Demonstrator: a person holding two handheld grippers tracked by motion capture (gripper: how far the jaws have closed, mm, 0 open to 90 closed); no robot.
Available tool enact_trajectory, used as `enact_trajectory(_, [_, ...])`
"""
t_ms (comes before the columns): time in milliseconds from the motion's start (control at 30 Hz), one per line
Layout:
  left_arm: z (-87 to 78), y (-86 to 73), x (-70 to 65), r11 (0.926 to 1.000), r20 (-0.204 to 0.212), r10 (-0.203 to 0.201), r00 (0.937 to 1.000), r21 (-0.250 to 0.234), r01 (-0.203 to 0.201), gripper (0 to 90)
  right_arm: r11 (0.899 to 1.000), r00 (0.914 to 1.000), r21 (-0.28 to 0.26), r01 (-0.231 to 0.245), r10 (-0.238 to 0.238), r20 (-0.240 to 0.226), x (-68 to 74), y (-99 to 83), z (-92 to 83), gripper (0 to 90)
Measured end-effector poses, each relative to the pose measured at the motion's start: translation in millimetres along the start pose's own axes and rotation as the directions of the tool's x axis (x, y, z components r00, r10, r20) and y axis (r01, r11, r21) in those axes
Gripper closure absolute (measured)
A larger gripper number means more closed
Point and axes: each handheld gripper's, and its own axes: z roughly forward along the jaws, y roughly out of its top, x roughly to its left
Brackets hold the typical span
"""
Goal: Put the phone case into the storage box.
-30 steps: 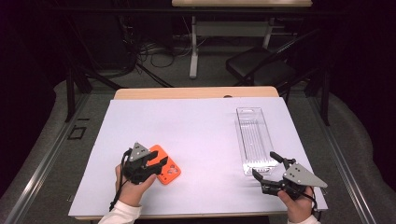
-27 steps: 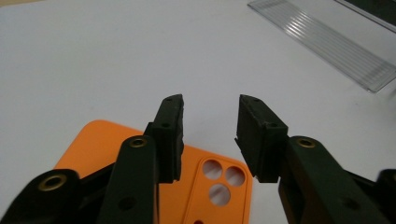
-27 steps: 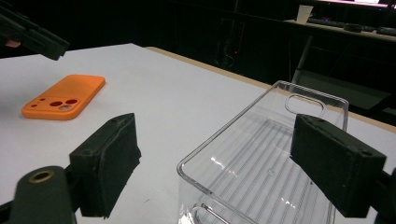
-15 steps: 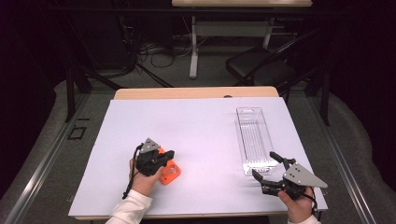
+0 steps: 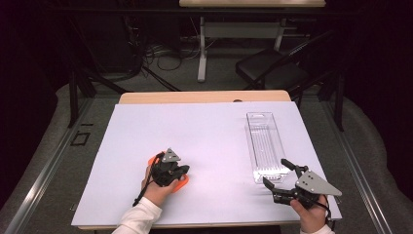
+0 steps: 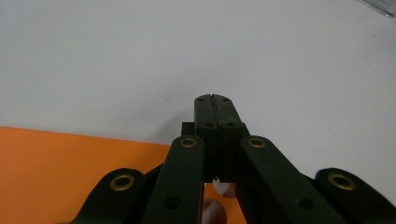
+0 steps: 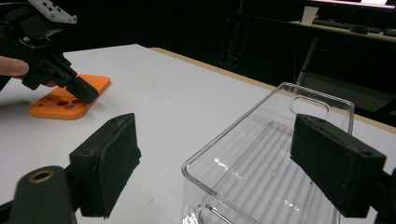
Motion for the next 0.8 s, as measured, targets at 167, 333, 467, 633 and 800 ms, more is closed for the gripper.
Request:
enact_trajectory(167, [2.4,-0.1,0.5,0.9994,0.026,0.027,0.9993,0.023,-0.028,90.0,1.0,1.0,0.0,-0.006,0.006,-0.003,-0.9,-0.2,0.0,14.6])
enact_trajectory(333, [6.0,1.5,-2.9,0.9972,0.037,0.06,0.9975,0.043,-0.061,90.0,1.0,0.9999,-0.002,-0.009,0.009,-0.005,-1.2,-0.5,0.2,14.6])
enact_trajectory(467, [7.9,2.0,-5.0,0.9949,0.033,0.081,0.9962,0.058,-0.083,90.0,1.0,0.9999,-0.002,-0.013,0.013,-0.006,-1.4,-0.4,0.1,14.6])
enact_trajectory(633, [12.7,2.7,-8.2,0.9914,0.033,0.1,0.9945,0.081,-0.102,90.0,1.0,0.9999,-0.001,-0.014,0.014,-0.007,-1.6,-0.5,0.1,14.6])
enact_trajectory(800, [11.8,2.3,-8.8,0.9918,0.036,0.095,0.9948,0.082,-0.098,90.0,1.0,0.9999,-0.004,-0.015,0.015,-0.007,-1.7,-0.6,0.0,14.6])
